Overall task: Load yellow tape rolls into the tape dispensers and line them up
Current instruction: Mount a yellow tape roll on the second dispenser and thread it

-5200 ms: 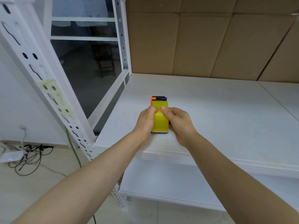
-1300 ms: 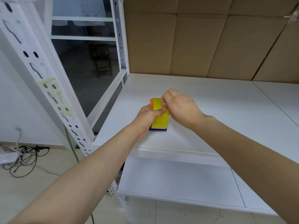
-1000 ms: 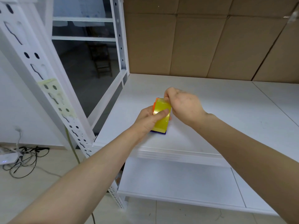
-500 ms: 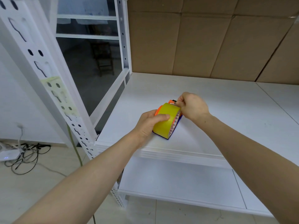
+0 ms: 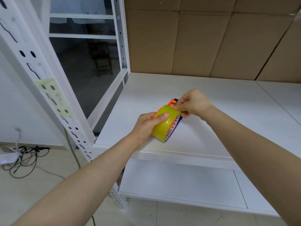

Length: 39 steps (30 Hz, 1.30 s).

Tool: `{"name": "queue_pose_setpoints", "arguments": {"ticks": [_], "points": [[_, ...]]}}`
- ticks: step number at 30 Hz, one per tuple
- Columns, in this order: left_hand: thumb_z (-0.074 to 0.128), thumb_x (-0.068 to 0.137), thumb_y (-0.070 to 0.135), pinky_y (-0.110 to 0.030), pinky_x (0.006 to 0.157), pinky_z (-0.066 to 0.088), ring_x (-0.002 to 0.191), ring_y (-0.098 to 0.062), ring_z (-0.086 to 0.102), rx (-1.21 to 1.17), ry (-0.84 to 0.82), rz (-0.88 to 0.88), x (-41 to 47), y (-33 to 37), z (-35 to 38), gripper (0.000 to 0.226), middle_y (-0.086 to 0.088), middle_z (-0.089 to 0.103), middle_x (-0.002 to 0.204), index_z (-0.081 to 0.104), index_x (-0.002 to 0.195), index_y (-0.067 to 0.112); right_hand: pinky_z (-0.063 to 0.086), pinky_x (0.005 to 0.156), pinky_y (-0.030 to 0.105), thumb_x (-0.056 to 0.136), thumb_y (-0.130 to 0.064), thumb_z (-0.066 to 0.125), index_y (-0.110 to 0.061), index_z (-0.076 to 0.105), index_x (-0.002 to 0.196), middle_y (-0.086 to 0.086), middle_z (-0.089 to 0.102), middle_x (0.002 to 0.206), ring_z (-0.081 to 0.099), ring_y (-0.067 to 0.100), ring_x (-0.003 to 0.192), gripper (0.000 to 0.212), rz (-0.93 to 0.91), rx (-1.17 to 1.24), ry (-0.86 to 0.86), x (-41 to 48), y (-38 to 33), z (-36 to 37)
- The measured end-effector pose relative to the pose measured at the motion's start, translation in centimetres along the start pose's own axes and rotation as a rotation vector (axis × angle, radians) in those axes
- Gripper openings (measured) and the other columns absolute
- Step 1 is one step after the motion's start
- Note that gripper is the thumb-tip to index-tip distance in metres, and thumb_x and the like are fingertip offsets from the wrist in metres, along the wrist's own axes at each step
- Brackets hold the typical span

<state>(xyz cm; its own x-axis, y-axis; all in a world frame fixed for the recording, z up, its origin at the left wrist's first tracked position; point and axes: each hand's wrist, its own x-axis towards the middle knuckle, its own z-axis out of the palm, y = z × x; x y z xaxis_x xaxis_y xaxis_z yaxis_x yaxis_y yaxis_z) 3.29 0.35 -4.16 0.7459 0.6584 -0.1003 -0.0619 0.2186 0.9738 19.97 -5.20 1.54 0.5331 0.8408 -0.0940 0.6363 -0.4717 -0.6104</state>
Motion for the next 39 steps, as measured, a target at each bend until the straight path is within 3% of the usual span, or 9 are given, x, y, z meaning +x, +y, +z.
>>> {"name": "queue_pose_setpoints", "arguments": {"ticks": [3,7,11,17,26,30,32,35,39], "points": [[0.072,0.072,0.029,-0.027,0.068,0.051,0.059,-0.013,0.065,0.02,-0.032,-0.015,-0.2,0.1,0.3,0.023,0.0,0.071,0.063,0.068,0.082,0.009,0.051,0.066,0.028,0.083,-0.025,0.066,-0.008,0.071,0.082,0.005,0.064,0.06,0.055,0.007,0.042,0.018,-0.001,-0.166,0.018,-0.1,-0.1,0.0],[0.068,0.068,0.023,-0.019,0.062,0.053,0.061,-0.008,0.067,0.025,-0.096,-0.024,-0.4,0.5,0.2,0.022,0.004,0.072,0.067,0.068,0.087,0.012,0.046,0.065,0.03,0.084,-0.032,0.064,-0.014,0.066,0.078,0.005,0.068,0.082,0.058,0.02,0.073,0.019,-0.015,-0.26,0.12,-0.3,0.1,0.6],[0.069,0.08,0.012,-0.017,0.063,0.053,0.063,-0.006,0.067,0.055,-0.076,-0.006,-0.3,0.5,0.1,0.008,0.004,0.072,0.07,0.068,0.088,0.012,0.036,0.063,0.029,0.089,-0.034,0.055,-0.016,0.057,0.079,0.005,0.065,0.091,0.057,0.024,0.085,0.021,-0.122,-0.347,0.272,-0.7,0.4,1.5],[0.069,0.079,0.029,-0.027,0.067,0.051,0.056,-0.013,0.064,0.085,0.017,0.023,-0.1,0.4,0.5,0.024,-0.001,0.069,0.06,0.067,0.078,0.006,0.036,0.065,0.03,0.094,-0.032,0.045,-0.01,0.059,0.099,0.01,0.066,0.099,0.059,0.031,0.093,0.026,-0.175,-0.409,0.401,-1.4,0.9,2.3],[0.072,0.074,0.024,-0.024,0.065,0.052,0.058,-0.011,0.065,0.12,-0.035,0.0,-0.3,1.0,-0.1,0.017,0.001,0.071,0.062,0.067,0.082,0.01,0.037,0.066,0.03,0.091,-0.035,0.05,-0.014,0.061,0.091,0.004,0.066,0.096,0.059,0.027,0.091,0.023,-0.079,-0.218,0.403,-1.3,0.8,1.4],[0.063,0.086,0.027,-0.02,0.054,0.053,0.044,-0.01,0.063,0.108,0.066,0.001,-0.7,1.3,0.0,0.024,-0.001,0.067,0.049,0.065,0.075,0.005,0.053,0.076,0.039,0.087,-0.031,0.057,-0.016,0.058,0.074,0.006,0.07,0.088,0.062,0.027,0.084,0.02,0.01,-0.001,0.343,-0.6,1.1,-0.2],[0.064,0.086,0.028,-0.018,0.051,0.053,0.044,-0.009,0.063,0.117,0.079,0.003,-0.8,1.4,-0.2,0.026,0.0,0.067,0.049,0.065,0.074,0.005,0.054,0.065,0.034,0.087,-0.026,0.061,-0.015,0.057,0.065,0.007,0.067,0.074,0.06,0.022,0.068,0.024,0.04,0.152,0.228,-0.5,0.7,-0.9],[0.064,0.085,0.029,-0.016,0.049,0.052,0.044,-0.008,0.063,0.129,0.083,-0.002,-0.9,1.5,-0.1,0.026,0.0,0.067,0.049,0.065,0.072,0.006,0.047,0.05,0.024,0.08,-0.029,0.071,-0.009,0.059,0.068,0.004,0.061,0.064,0.051,0.014,0.054,0.026,0.137,0.426,0.112,-0.9,0.2,-1.6],[0.063,0.086,0.033,-0.017,0.051,0.051,0.049,-0.007,0.064,0.18,0.076,-0.031,-0.8,2.0,-0.2,0.026,0.0,0.069,0.054,0.066,0.072,0.011,0.042,0.05,0.023,0.071,-0.033,0.078,-0.011,0.059,0.063,0.004,0.061,0.067,0.051,0.013,0.061,0.03,0.186,0.308,0.068,-0.9,0.2,-0.9]]}}
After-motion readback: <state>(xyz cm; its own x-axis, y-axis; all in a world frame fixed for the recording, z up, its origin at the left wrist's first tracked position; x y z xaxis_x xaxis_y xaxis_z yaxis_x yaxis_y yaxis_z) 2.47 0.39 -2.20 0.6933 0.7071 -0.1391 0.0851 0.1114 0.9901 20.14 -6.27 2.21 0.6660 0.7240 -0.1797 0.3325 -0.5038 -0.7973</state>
